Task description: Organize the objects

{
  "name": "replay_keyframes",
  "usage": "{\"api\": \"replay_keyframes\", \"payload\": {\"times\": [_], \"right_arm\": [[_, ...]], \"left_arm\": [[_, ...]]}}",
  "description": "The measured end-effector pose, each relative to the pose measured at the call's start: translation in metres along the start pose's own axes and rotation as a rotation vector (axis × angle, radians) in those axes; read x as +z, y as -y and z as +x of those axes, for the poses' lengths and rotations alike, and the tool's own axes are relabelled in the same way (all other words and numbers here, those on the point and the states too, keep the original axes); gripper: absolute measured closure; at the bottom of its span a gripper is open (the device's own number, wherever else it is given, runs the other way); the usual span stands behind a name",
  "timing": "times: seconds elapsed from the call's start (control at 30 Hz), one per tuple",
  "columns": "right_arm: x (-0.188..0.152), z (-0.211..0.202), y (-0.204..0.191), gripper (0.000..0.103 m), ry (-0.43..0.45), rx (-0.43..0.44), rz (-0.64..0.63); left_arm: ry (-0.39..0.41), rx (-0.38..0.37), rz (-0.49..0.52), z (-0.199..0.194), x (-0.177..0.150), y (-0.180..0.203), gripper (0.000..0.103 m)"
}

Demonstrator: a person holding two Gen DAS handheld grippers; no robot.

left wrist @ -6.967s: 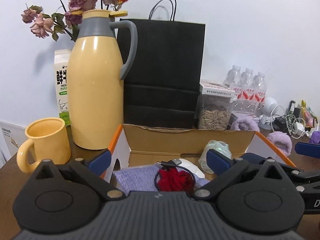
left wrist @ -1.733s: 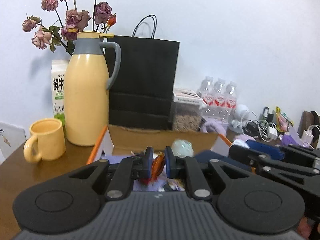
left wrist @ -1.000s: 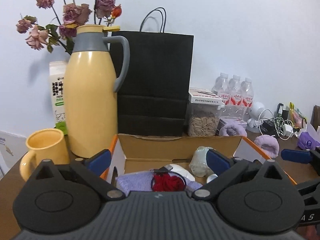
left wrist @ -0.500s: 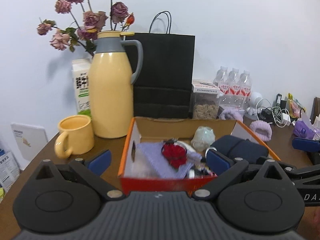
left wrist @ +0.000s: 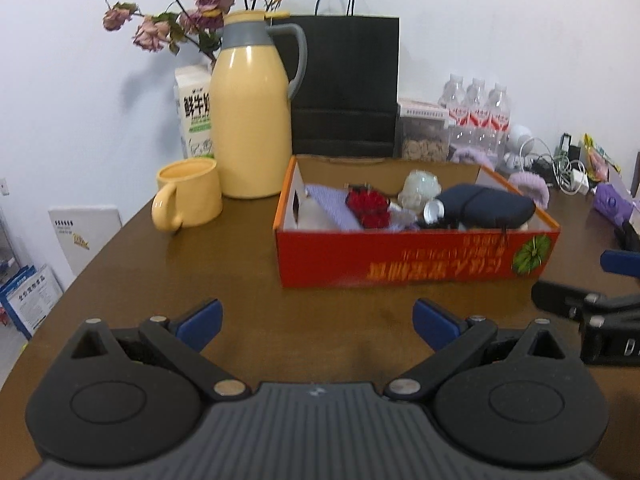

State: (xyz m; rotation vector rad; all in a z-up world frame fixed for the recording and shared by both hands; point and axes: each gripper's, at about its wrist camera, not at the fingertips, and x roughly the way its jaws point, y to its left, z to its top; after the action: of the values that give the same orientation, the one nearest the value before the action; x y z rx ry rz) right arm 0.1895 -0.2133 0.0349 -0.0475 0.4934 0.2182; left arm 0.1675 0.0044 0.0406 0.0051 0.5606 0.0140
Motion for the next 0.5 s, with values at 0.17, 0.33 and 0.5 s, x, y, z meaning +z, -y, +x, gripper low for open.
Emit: {"api": "replay_keyframes", "payload": {"times": [0.17,0.33,0.5], "right_arm": [[-0.008,-0.01,0.001,0.0,-0.006,-0.006,0.013],[-0.011,-0.021,0.001,0.0,-0.004,-0.009,0.016],[-0.011,-0.028,0.001,0.0,0.006,-0.011,0.016]], "left_arm": [[-0.027,0.005,-0.011,-0.008,-0.015,-0.004,0.0],[-0.026,0.007,-0.013,-0.02,-0.023,-0.005,0.0],[-0.016,0.004,-0.012,-0.027,-0.023,-0.004,0.0]]}}
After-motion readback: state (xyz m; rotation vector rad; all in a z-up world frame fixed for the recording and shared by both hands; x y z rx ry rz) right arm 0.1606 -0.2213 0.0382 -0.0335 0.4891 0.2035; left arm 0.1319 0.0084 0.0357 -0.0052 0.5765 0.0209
